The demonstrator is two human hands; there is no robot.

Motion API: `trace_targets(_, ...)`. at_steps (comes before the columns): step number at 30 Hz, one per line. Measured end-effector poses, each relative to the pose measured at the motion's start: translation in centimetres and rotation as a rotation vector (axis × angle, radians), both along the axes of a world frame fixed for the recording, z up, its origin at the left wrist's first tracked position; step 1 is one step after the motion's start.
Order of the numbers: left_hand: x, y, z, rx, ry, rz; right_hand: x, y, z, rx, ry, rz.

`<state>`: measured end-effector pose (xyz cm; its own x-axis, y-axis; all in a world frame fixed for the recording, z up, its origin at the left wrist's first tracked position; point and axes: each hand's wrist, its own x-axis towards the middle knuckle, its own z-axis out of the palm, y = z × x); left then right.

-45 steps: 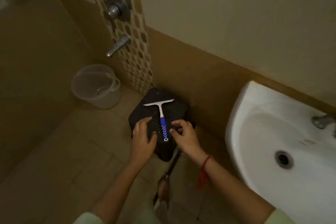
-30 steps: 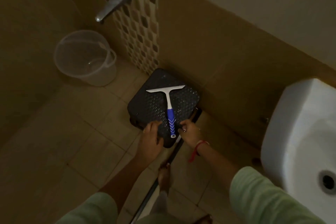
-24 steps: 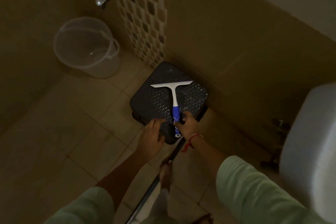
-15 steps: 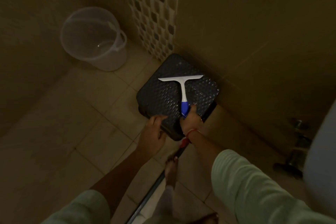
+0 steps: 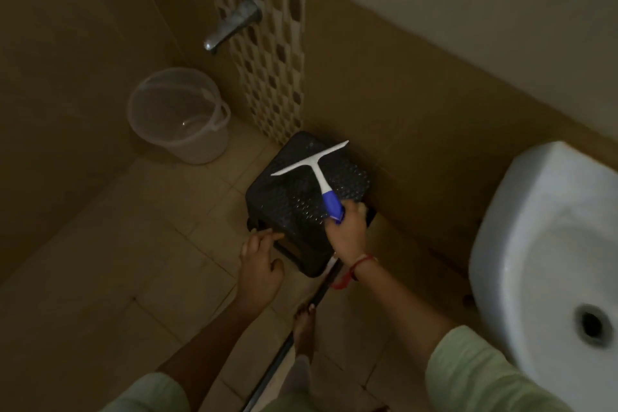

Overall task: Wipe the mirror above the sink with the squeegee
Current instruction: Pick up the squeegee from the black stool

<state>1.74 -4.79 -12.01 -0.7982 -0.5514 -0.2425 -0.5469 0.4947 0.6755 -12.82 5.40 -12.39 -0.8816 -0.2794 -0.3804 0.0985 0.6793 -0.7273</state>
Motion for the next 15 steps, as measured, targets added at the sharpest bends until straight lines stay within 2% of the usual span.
trace_targets(3,-0.4,1.7,2.9,-0.003,0.026,-0.061,0.7,2.0,5.5,-0.072,0.111,0.004)
trace_targets(8,-3.2,4.7,9.0,-0.067,0.109,-0.115,1.1,6.5,16.4,-0.193,0.399,0.086)
trace_targets(12,-7.0,6.7,15.0,-0.114,0.276,-0.201,0.6,11.6,24.5,-0.275,0.679,0.164)
trace_targets(15,-9.9,9.0,19.9,-0.157,0.443,-0.266,0.9,16.2,29.5,-0.286,0.851,0.115)
